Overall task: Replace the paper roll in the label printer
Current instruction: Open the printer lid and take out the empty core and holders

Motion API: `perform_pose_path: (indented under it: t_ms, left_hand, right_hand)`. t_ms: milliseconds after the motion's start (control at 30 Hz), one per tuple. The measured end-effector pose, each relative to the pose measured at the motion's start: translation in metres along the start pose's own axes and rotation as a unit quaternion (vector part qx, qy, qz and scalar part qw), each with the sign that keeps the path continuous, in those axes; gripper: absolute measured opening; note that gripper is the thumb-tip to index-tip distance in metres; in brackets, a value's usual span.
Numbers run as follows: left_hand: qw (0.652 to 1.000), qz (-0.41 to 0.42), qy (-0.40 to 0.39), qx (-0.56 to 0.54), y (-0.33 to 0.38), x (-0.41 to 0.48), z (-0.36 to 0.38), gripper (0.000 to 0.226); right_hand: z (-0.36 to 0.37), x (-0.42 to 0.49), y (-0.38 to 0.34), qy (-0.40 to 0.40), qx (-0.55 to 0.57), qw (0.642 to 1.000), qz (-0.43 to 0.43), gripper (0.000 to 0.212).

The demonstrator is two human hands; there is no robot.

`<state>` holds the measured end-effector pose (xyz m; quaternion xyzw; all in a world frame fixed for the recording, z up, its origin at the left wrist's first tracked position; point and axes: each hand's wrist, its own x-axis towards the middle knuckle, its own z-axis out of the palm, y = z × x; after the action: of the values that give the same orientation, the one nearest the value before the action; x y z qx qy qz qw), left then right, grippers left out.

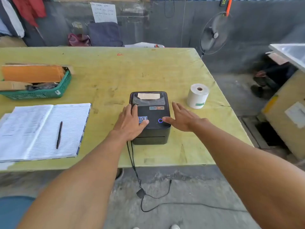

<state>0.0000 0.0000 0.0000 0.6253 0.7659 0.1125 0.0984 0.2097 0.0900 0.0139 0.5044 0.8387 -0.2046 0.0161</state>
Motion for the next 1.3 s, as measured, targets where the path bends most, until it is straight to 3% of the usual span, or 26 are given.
perform_pose_path:
  t_ms: [267, 500, 733, 1300]
  left_hand:
    - [0.997, -0.025, -0.048, -0.055, -0.015, -0.017, 0.012, 0.114]
    - [0.996, -0.037, -0.049, -0.066, -0.021, -0.017, 0.020, 0.115]
    - [0.988, -0.072, -0.005, -0.136, -0.015, -0.013, 0.025, 0.112]
    - [0.987, -0.083, 0.016, -0.139, -0.020, -0.010, 0.025, 0.116]
  right_hand:
    - [0.031, -0.010, 0.010, -0.029, 0.019, 0.999, -0.016, 0.110]
    - [0.052, -0.010, 0.010, -0.005, 0.049, 0.999, -0.022, 0.094]
    - [0.067, -0.007, -0.001, 0.045, 0.223, 0.973, 0.039, 0.061]
    - [0.070, -0.003, -0.004, 0.085, 0.278, 0.955, 0.061, 0.058]
